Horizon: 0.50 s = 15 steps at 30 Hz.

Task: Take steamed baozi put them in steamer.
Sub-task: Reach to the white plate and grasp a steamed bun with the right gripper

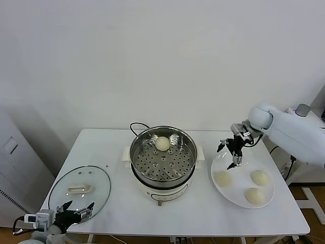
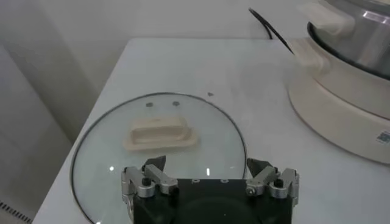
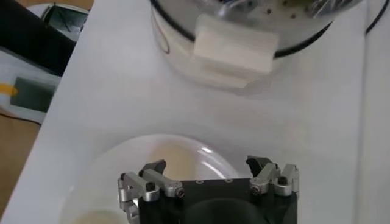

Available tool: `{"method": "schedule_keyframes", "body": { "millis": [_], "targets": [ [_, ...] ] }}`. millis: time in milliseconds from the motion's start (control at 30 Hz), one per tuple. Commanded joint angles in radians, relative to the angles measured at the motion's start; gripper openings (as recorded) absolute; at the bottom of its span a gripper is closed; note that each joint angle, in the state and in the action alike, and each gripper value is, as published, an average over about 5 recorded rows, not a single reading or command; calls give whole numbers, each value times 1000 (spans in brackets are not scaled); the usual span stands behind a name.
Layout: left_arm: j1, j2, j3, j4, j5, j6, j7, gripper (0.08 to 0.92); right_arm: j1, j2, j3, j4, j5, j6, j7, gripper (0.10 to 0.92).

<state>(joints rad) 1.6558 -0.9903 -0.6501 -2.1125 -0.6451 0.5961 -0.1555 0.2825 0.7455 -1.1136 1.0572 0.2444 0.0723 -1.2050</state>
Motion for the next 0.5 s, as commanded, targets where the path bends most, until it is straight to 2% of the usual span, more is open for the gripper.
{"method": "schedule_keyframes", "body": {
  "millis": [33,500],
  "targets": [
    [-1,3,1,3,0,-1,1,823,-83,-22,8,15,-22,-41,19,823],
    [-1,8,4,6,0,1,-1,823,-167,22,81,-47,-85,-32,35,823]
  ]
}}
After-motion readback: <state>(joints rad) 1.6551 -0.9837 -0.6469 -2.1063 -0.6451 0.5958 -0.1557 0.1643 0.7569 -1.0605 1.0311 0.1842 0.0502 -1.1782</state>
